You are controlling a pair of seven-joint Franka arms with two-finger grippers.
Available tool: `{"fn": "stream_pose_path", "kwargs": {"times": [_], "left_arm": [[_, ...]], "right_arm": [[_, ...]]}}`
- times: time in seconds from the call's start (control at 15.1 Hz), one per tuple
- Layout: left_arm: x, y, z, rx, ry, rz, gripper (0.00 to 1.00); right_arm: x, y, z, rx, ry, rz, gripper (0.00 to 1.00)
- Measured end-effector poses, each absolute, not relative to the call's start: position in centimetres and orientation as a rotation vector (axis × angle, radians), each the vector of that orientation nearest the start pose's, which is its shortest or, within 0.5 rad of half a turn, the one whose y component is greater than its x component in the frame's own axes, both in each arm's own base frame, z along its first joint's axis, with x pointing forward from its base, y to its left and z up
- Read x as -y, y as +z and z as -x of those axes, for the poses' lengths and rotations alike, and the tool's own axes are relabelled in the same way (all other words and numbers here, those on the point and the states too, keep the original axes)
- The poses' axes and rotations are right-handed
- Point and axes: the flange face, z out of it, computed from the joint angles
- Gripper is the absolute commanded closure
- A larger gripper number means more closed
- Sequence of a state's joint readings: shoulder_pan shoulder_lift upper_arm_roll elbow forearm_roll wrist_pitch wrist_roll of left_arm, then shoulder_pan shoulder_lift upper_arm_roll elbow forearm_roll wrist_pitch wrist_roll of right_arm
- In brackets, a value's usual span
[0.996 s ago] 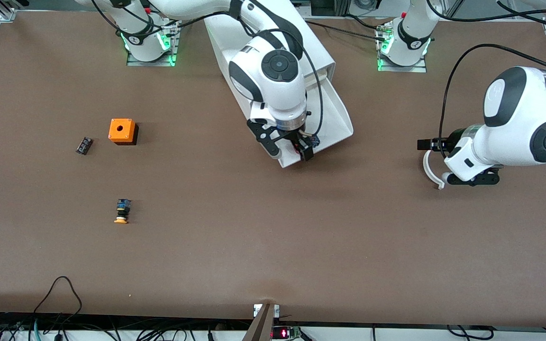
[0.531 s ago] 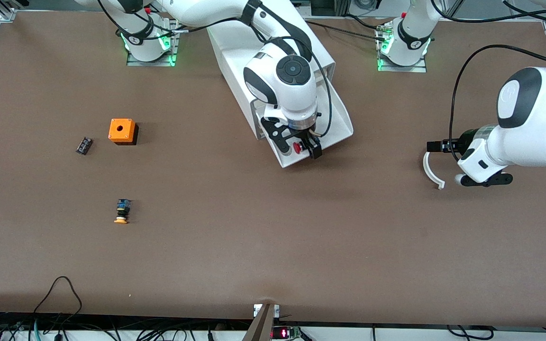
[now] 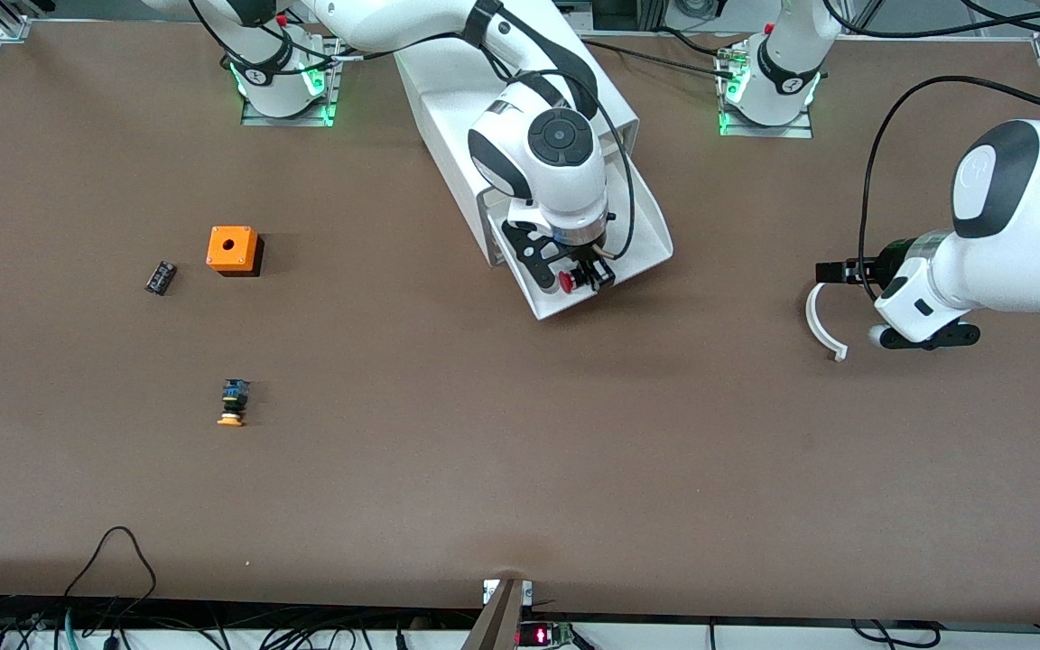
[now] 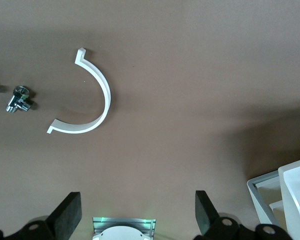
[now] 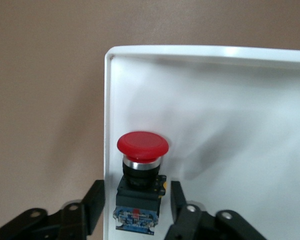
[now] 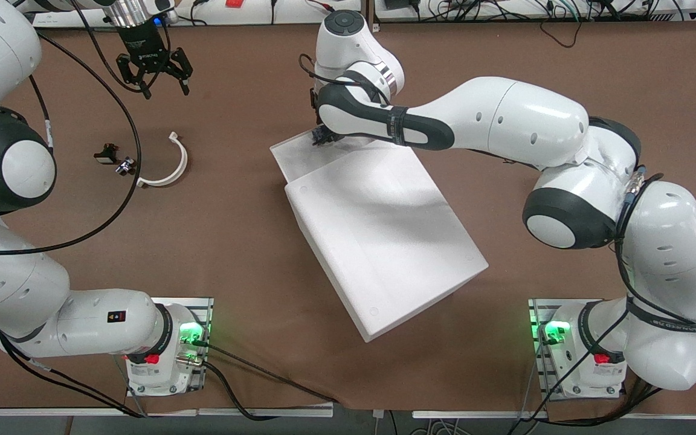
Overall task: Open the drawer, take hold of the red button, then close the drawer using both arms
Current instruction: 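Grasp the red button in the drawer with the right gripper, then lift the red button out with the right gripper while the left gripper approaches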
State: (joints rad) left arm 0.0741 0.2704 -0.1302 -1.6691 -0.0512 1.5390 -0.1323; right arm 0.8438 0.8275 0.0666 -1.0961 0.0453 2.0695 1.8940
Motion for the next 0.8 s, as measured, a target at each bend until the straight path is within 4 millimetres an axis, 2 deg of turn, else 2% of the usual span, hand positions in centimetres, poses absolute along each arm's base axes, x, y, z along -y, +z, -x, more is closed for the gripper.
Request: {"fn": "stream_pose_path", "kwargs": {"times": [0.13,0.2,0.6,0.8], "left_arm": [[3.3,42.3,-58.9,0.129,0.649,3.12,0.0],[3.3,42.3,-58.9,0.128,0.649,3.119,0.0],[3.8,42.5,-58.8,0.112,0.647,3.121,0.0],[4.7,43.4,-58.5,0.093,0.635,3.121,0.0]], "right_arm": [[-60.7,33.9,-49.0,-1.464,0.094,2.594,0.95],[-60.7,33.9,-49.0,-1.464,0.095,2.594,1.0],[-60.9,34.4,-48.9,-1.459,0.098,2.594,1.0],[-61.0,36.4,-49.3,-1.446,0.093,2.581,1.0]]}}
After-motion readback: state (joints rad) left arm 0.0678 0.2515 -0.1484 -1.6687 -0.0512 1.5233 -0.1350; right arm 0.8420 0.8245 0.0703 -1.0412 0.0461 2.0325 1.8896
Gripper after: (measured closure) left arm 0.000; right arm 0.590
